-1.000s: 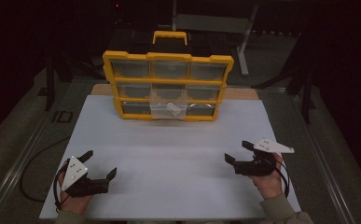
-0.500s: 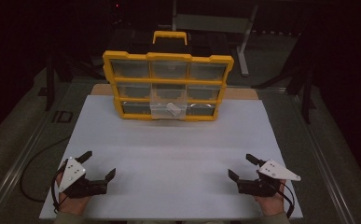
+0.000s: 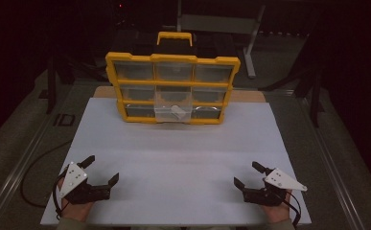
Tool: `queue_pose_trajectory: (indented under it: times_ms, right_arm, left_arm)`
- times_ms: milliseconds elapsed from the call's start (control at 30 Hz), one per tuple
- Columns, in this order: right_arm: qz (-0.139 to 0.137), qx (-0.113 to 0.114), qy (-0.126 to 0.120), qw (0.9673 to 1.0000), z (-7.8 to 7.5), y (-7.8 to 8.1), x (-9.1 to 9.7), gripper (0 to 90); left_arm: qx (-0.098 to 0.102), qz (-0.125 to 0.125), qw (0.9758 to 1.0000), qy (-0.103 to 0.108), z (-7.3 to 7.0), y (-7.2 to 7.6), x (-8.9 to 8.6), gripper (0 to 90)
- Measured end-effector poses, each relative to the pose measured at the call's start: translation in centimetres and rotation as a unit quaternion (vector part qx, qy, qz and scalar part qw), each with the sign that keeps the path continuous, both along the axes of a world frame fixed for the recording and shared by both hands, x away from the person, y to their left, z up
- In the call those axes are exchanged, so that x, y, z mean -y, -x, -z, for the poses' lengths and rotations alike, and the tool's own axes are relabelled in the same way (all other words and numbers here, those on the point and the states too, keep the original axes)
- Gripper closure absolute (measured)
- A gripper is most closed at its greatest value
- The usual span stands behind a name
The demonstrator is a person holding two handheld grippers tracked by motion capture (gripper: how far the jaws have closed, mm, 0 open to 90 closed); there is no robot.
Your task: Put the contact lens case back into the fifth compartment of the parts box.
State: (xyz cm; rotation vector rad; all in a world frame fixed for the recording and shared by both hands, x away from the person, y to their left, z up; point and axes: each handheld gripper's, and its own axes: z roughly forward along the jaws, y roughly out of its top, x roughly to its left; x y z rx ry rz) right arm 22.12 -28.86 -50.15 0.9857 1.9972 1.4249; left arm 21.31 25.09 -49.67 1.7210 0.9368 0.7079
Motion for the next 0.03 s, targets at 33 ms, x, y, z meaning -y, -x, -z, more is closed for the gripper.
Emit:
queue_pose_trajectory:
  times_ms: [33]
  right_arm:
    - [0.000,0.000,0.000,1.0000,0.00,0.00,0.00,9.1]
  left_arm:
    - [0.000,0.000,1.0000,0.000,0.00,0.00,0.00,0.1]
